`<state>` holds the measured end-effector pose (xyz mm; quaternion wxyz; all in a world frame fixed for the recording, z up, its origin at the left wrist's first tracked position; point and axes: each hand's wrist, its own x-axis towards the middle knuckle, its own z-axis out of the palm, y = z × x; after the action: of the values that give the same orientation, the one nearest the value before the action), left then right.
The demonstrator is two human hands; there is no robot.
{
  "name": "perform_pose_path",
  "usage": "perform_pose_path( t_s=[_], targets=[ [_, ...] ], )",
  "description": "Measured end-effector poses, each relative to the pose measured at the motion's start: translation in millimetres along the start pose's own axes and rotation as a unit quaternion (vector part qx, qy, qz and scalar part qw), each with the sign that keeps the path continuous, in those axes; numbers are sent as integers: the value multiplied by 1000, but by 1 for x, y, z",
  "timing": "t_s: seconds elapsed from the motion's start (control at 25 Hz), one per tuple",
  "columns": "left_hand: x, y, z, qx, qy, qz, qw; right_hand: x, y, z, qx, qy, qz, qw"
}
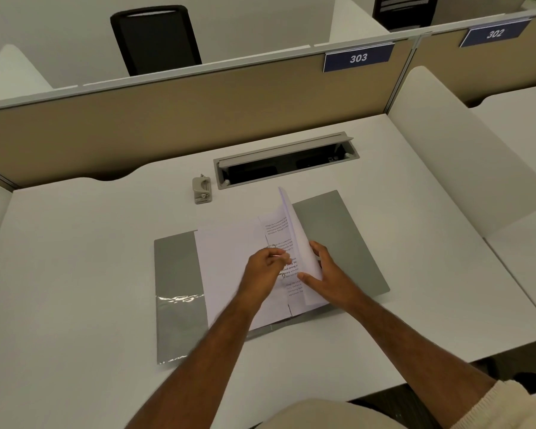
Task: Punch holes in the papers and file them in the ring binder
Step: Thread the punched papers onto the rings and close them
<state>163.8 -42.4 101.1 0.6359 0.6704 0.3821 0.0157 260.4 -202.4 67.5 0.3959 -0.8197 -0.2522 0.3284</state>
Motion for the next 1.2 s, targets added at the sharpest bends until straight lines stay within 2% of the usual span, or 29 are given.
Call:
perform_pose_path(
  t_s=[0.24, 0.6, 0.88, 1.04, 1.2],
  targets=[
    [12, 6, 20, -3, -3, -40, 999, 0, -1, 2, -12, 3, -10, 1000],
    [5, 9, 15, -22, 27, -35, 999, -1, 3, -1, 19, 7, -20, 1000],
    [-6, 13, -16, 28, 37, 21, 999, -3, 5, -1, 29, 35, -27, 999],
    [-13, 9, -43, 14, 55, 43, 997, -3, 8, -2, 41, 5, -14, 999],
    [-15, -9, -70, -23, 100, 29, 994, -3, 11, -4, 46, 4, -11, 999]
  ],
)
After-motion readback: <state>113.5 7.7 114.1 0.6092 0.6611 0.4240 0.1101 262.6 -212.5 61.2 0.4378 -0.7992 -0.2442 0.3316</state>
